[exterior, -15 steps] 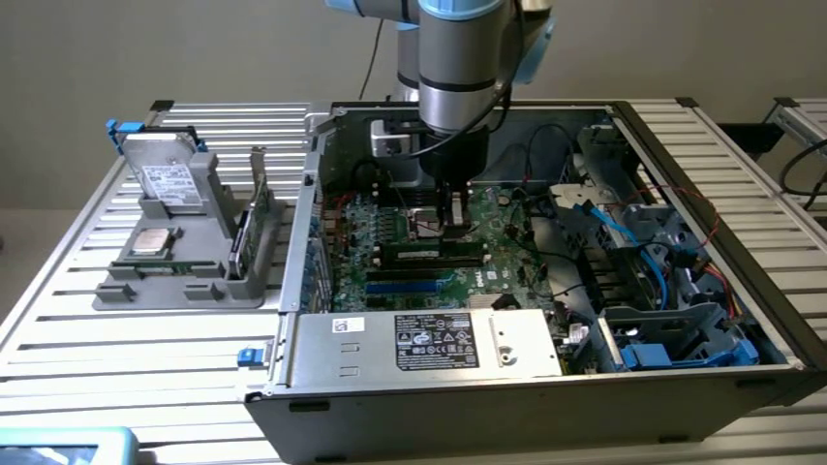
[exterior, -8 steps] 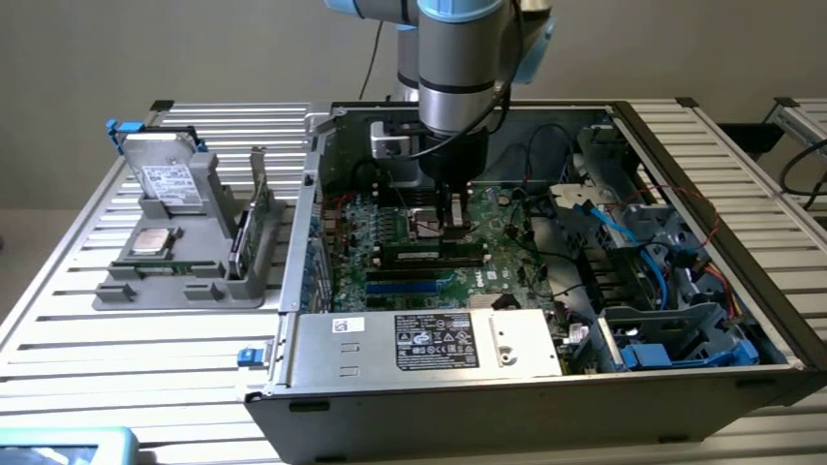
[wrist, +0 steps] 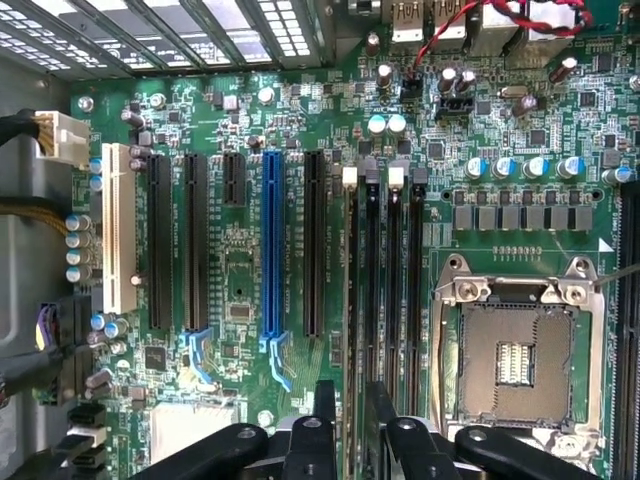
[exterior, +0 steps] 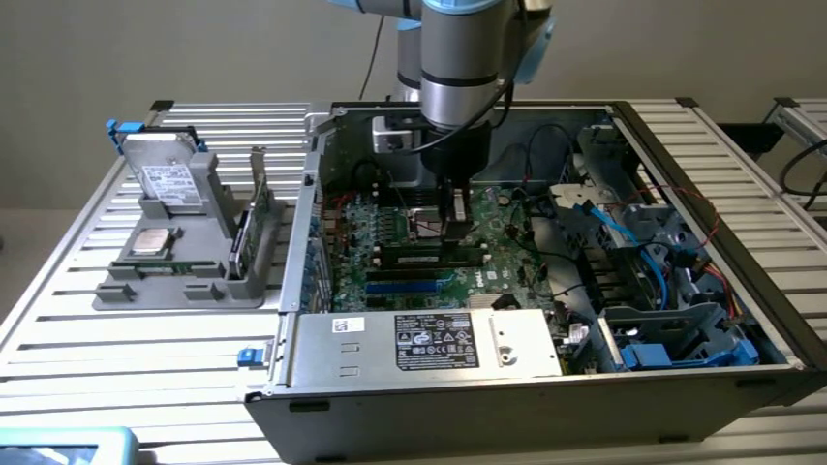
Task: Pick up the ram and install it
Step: 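Insert the ram into the slot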
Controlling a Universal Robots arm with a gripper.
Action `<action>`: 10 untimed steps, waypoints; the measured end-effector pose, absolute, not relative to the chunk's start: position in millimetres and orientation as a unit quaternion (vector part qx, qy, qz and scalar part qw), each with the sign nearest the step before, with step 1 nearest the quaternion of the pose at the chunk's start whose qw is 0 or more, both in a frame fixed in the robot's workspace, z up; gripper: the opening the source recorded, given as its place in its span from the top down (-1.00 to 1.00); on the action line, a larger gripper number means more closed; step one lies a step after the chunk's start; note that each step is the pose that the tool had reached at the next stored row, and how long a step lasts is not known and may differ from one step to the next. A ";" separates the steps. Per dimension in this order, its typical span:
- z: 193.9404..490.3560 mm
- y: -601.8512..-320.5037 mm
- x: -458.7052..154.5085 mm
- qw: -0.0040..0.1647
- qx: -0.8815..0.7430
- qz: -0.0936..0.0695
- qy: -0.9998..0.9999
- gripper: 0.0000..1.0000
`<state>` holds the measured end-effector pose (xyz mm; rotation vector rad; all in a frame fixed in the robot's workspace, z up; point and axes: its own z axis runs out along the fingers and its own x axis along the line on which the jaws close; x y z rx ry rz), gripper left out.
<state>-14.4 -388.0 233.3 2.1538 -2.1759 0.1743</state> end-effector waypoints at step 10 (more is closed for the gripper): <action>244.8 -388.3 -0.5 0.046 0.703 0.048 -0.709 0.47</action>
